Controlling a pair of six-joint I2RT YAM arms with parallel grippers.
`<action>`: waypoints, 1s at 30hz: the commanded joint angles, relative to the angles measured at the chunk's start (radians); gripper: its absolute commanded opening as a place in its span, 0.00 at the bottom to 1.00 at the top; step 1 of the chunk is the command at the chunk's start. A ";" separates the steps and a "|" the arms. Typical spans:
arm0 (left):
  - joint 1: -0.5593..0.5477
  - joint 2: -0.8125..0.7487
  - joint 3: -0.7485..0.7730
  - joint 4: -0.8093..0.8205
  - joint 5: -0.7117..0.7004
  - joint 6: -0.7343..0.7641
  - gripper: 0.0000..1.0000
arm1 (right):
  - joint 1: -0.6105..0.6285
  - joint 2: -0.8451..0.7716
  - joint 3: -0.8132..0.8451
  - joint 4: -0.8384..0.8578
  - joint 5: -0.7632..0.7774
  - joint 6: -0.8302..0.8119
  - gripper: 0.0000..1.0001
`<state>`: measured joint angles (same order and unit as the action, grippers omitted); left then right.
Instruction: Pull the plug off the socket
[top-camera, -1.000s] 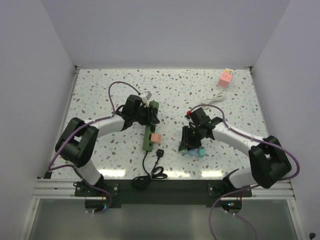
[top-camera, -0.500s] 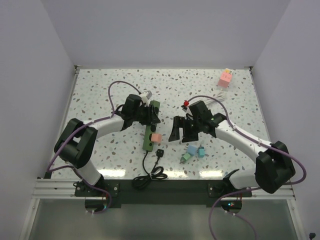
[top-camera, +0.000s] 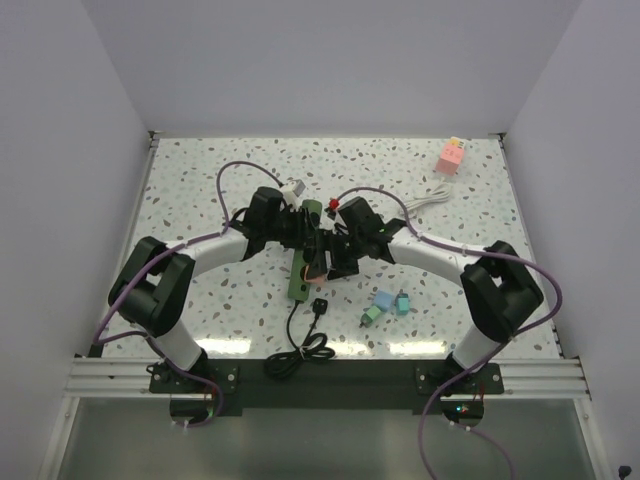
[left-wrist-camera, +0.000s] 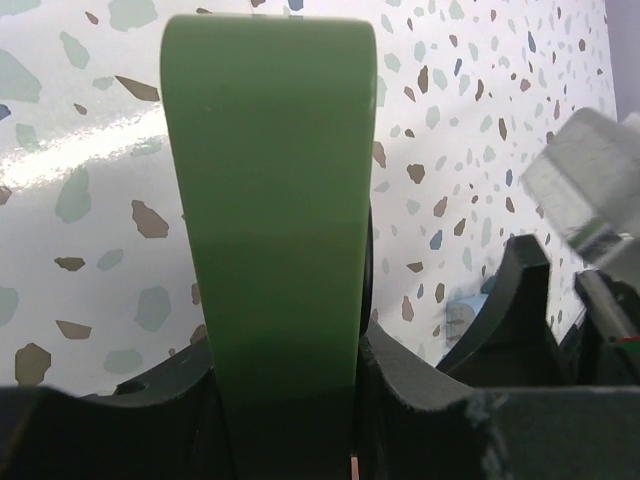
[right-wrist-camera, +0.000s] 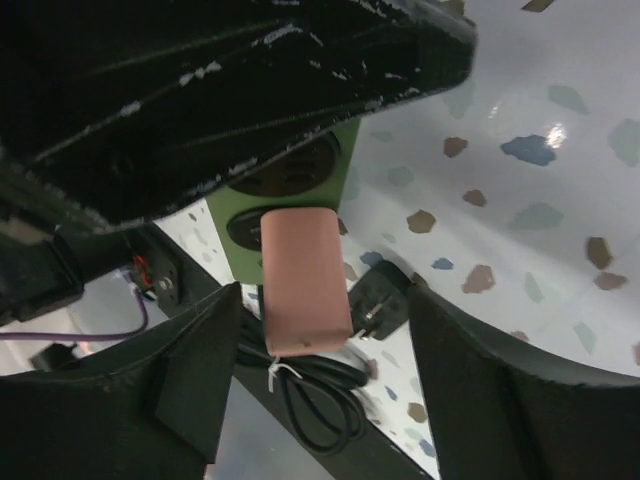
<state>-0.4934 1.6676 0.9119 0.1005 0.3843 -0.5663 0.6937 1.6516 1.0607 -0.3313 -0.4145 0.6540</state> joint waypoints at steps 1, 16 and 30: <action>-0.002 -0.038 0.039 0.077 0.030 -0.027 0.00 | 0.020 0.039 0.042 0.080 -0.032 0.036 0.68; -0.002 -0.057 -0.076 0.152 0.077 -0.073 0.57 | 0.029 -0.029 0.041 0.101 -0.001 0.070 0.00; -0.022 -0.069 -0.202 0.237 0.094 -0.098 0.00 | 0.027 -0.030 0.067 0.123 -0.010 0.091 0.00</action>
<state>-0.5095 1.6127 0.7193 0.2836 0.4671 -0.6662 0.7261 1.6665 1.0695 -0.2829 -0.4137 0.7387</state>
